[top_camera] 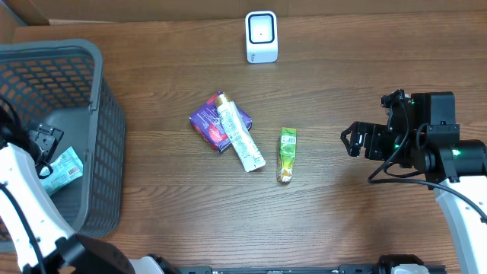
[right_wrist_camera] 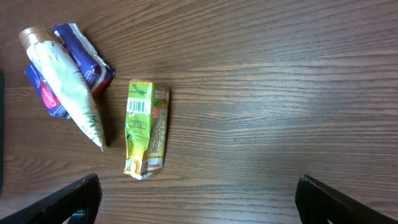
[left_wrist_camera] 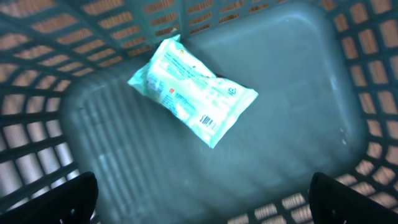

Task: Scan the item barcode
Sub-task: 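Reach the left gripper into the basket and grasp the mint-green packet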

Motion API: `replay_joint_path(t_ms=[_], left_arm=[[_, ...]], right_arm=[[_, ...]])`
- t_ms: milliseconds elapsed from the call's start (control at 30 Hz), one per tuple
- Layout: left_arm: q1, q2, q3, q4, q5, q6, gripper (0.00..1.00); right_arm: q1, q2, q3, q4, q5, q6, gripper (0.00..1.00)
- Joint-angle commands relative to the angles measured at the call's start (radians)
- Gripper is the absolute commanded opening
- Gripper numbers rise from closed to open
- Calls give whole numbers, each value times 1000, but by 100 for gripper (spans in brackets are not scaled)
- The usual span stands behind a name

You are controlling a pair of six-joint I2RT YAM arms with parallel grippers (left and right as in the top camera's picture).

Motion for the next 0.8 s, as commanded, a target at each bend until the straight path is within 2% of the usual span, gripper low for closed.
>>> replay_joint_path(t_ms=[0,200,767], left_arm=[[2,43,-52,66,0,-47,100],[2,111,-109,175,-47,-59,100],[0,333,-114,227,-56,-76,100]], right_arm=[[6,-2,31,-3,-1,-1,100],[6,2,19,-6,-1,-1,100],[6,98,15,-7,-1,-1,100]])
